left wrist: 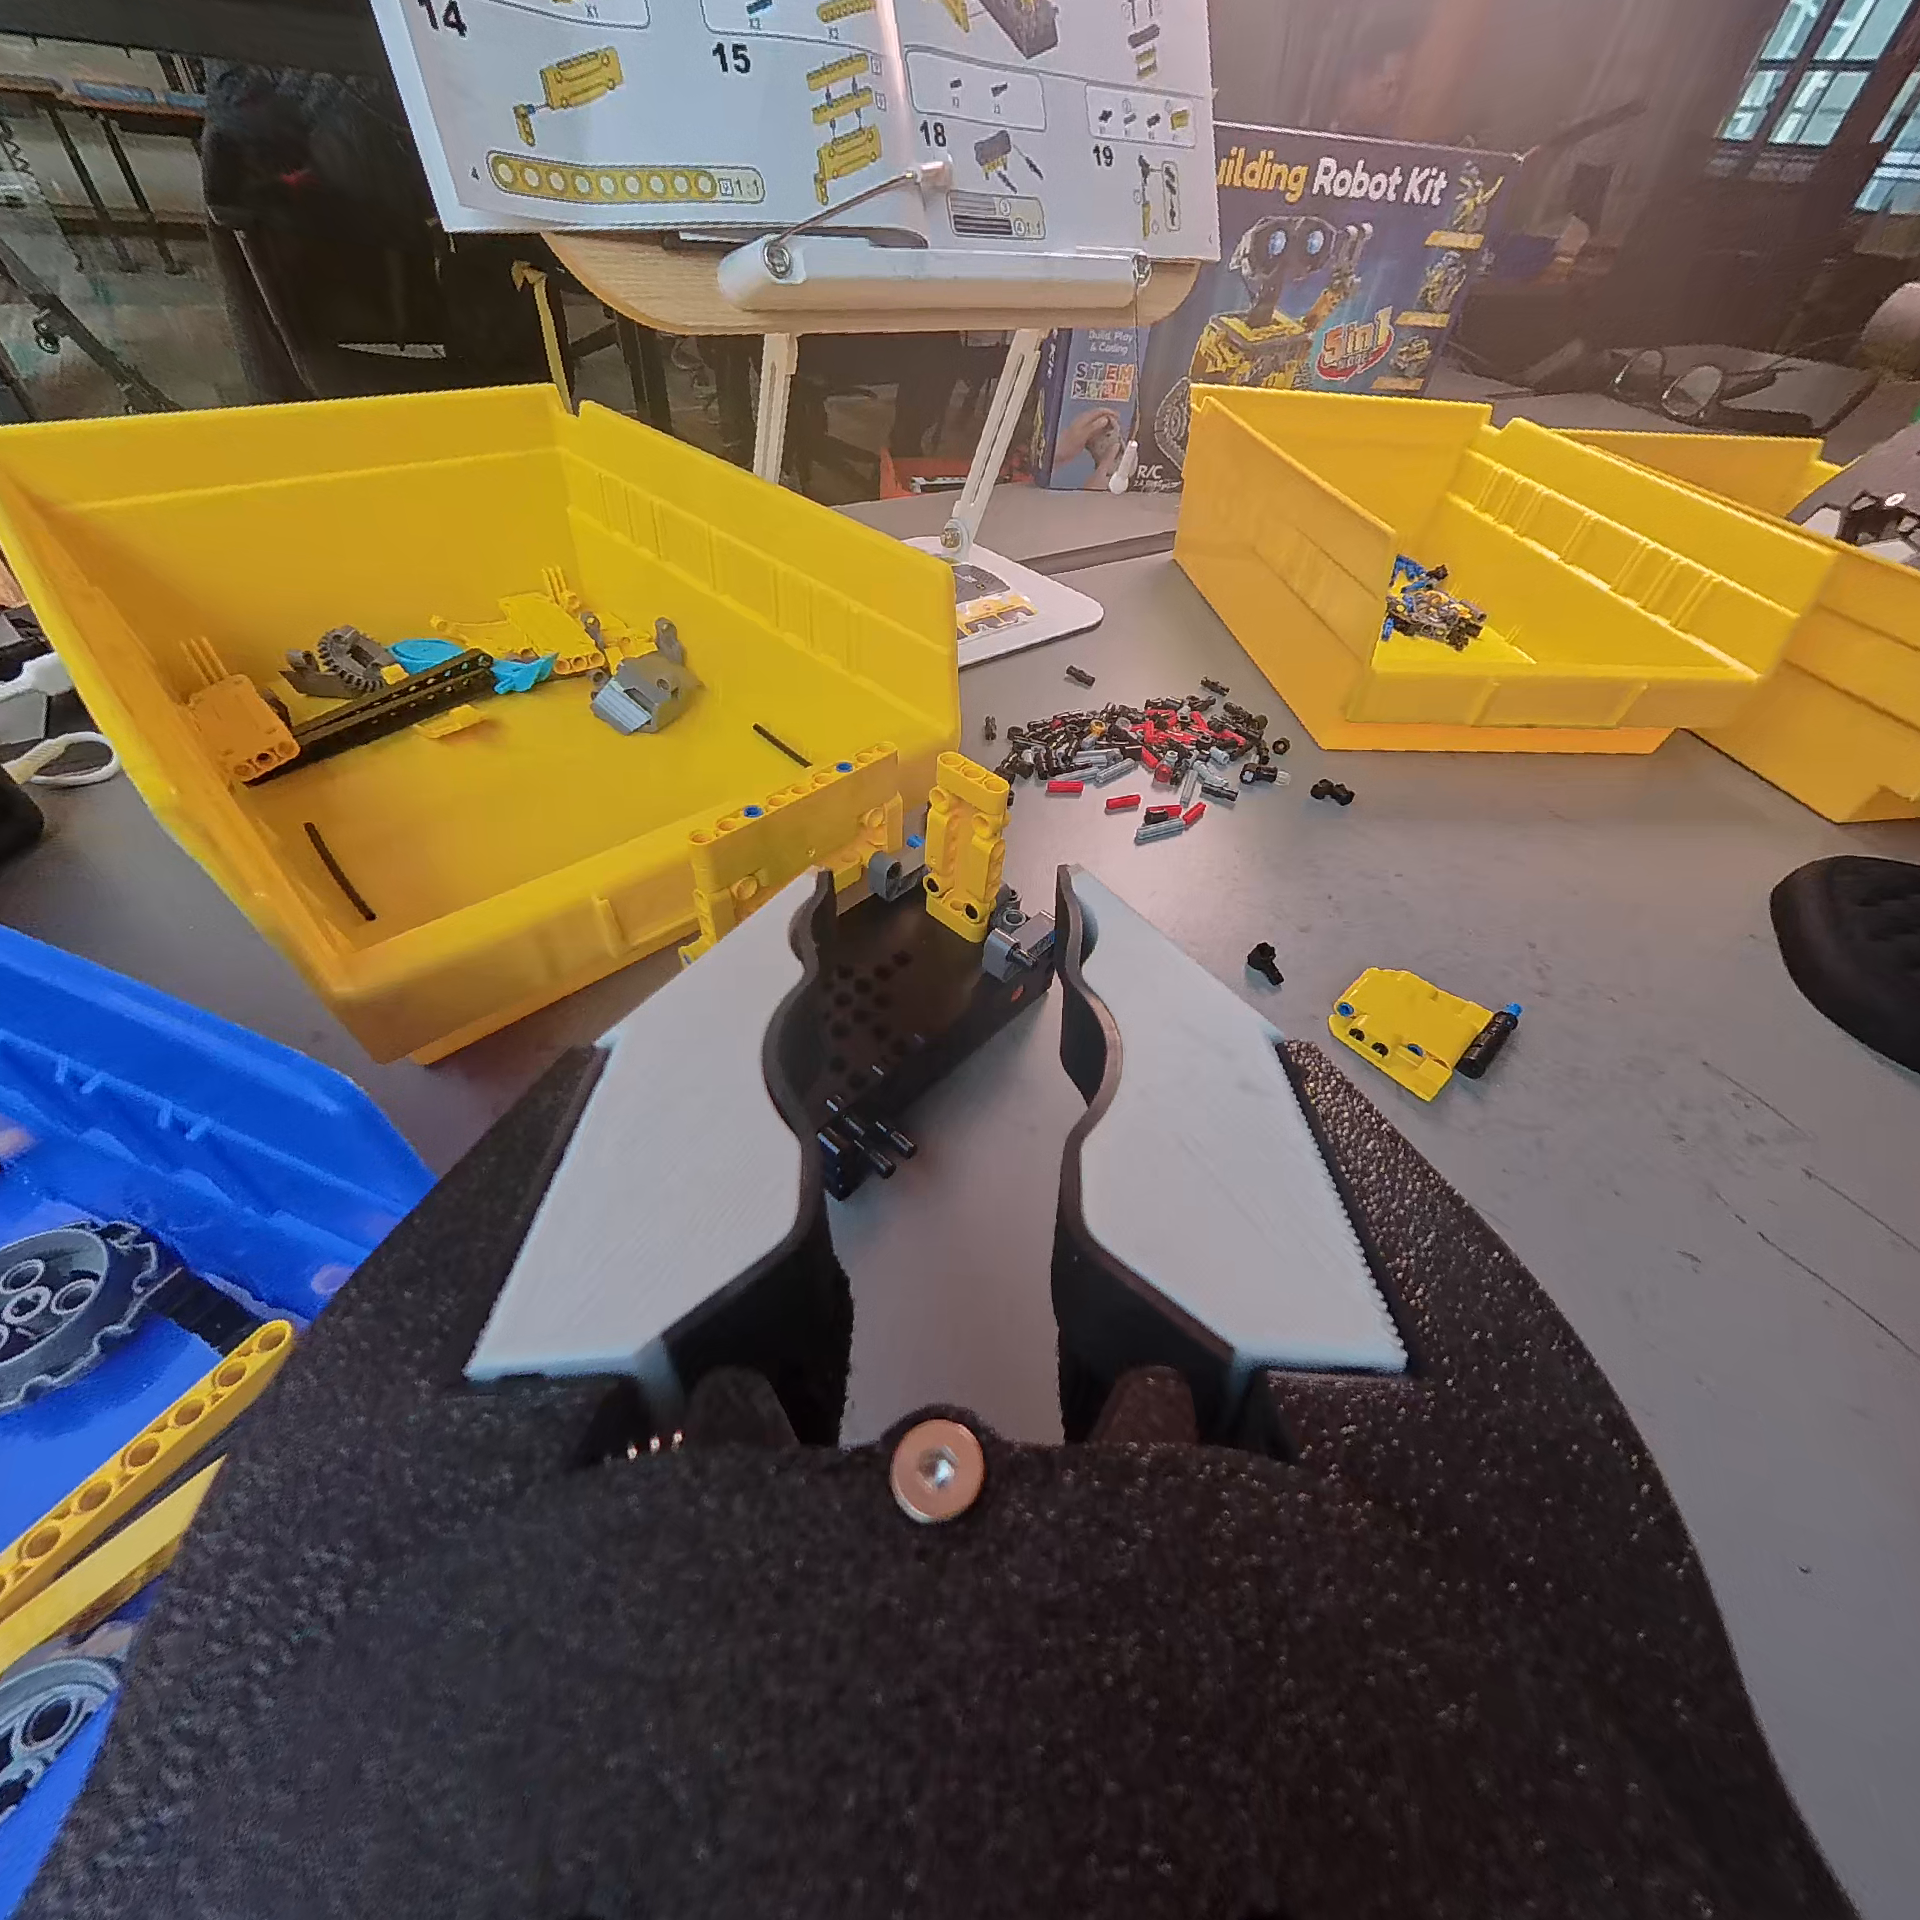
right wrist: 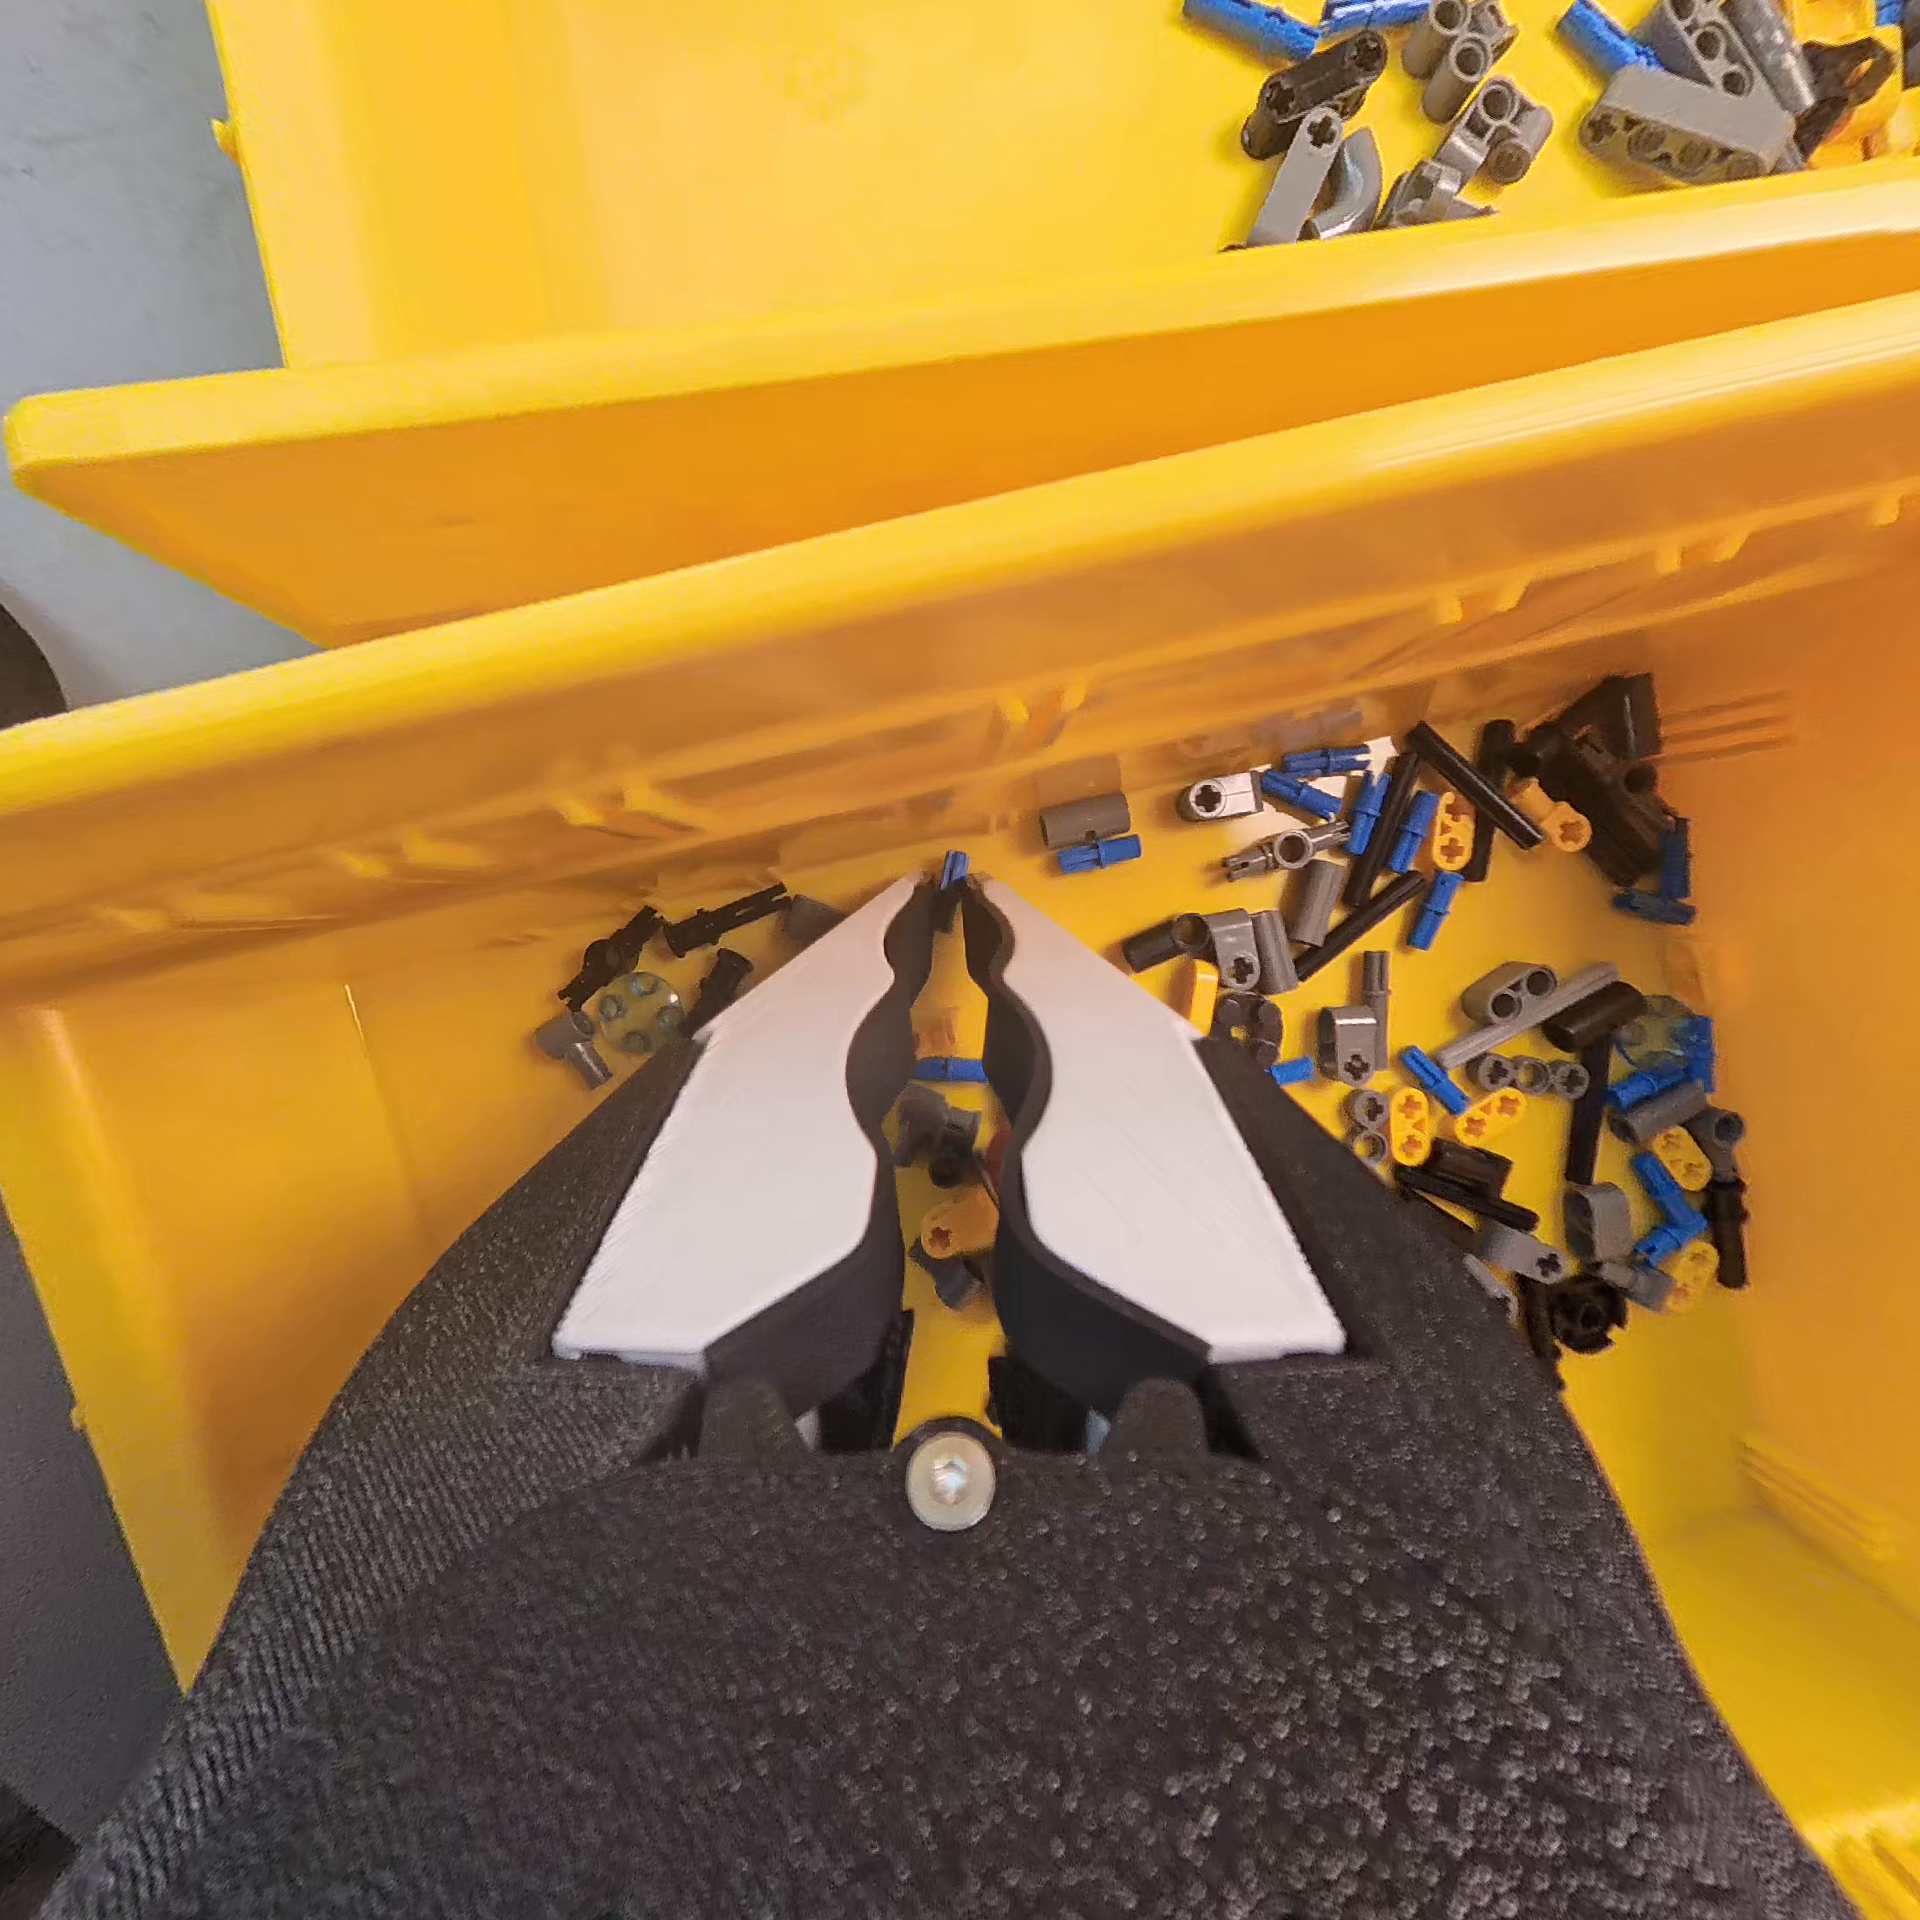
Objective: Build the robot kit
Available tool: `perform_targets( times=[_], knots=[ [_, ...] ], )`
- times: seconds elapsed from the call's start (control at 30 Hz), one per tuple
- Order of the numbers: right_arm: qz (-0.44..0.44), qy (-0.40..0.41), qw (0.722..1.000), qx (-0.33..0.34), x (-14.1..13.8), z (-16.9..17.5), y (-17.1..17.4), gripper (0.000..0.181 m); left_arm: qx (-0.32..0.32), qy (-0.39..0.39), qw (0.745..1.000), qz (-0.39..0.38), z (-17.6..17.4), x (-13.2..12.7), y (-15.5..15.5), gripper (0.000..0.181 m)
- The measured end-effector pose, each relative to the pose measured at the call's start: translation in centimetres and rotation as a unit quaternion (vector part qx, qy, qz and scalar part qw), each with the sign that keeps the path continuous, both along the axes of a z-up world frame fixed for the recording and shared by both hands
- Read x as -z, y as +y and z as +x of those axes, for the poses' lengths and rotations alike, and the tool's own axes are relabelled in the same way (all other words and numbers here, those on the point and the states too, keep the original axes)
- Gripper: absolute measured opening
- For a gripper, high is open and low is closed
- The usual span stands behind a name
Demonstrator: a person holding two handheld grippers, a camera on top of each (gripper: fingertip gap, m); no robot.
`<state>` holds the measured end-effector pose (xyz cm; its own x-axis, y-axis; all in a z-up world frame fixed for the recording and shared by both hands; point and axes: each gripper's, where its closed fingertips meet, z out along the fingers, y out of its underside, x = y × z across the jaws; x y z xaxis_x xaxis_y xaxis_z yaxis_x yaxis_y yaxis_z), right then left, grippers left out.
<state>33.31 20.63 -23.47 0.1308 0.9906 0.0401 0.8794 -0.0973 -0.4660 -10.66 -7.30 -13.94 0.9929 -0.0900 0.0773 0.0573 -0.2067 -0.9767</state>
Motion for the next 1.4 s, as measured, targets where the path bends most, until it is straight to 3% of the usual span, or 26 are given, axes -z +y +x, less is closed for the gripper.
perform_targets(
  times=[0.07,0.2,0.27,0.33,0.43,0.63,0.8,1.1,1.17,1.27,1.33,1.4],
  knots=[
    [0.034,0.025,0.999,0.019,-2.1,0.0,0.6,0.004,0.0,0.001,1.0,0.003,0.0,-0.1,-0.1,0.04],
    [0.157,0.117,0.979,0.058,-11.5,-1.7,1.1,0.004,0.001,-0.003,1.0,0.005,0.0,-0.1,-0.1,0.039],
    [0.187,0.167,0.967,0.032,-15.9,-4.4,-1.7,0.004,0.005,-0.005,1.0,0.002,0.1,0.0,0.0,0.039],
    [0.188,0.192,0.963,-0.012,-17.8,-8.0,-5.5,0.004,0.006,-0.004,1.0,0.003,0.1,-0.1,0.0,0.039],
    [0.153,0.189,0.966,-0.093,-15.7,-13.9,-11.6,0.004,0.006,-0.001,1.0,0.012,0.2,-0.4,-0.2,0.039],
    [0.051,0.12,0.978,-0.163,-5.8,-22.2,-18.7,0.004,0.001,0.006,1.0,0.028,0.2,-0.9,-0.6,0.04],
    [0.014,0.066,0.984,-0.167,-1.1,-23.9,-19.5,0.005,0.007,0.016,1.0,0.026,0.5,-0.8,-0.5,0.041],
    [-0.002,0.052,0.985,-0.165,0.4,-23.9,-19.8,0.012,0.01,0.012,1.0,0.026,0.5,-0.8,-0.5,0.041],
    [0.011,0.095,0.984,-0.153,-1.8,-24.1,-19.4,0.016,0.009,0.01,1.0,0.027,0.5,-0.8,-0.5,0.041],
    [0.053,0.207,0.97,-0.121,-9.4,-22.9,-17.6,0.017,0.008,0.008,1.0,0.025,0.4,-0.8,-0.5,0.041],
    [0.083,0.273,0.955,-0.084,-15.0,-20.1,-15.1,0.017,0.008,0.008,1.0,0.022,0.4,-0.7,-0.4,0.041],
    [0.091,0.311,0.945,-0.045,-18.8,-16.1,-12.4,0.017,0.008,0.01,1.0,0.02,0.4,-0.6,-0.4,0.041]
  ],
)
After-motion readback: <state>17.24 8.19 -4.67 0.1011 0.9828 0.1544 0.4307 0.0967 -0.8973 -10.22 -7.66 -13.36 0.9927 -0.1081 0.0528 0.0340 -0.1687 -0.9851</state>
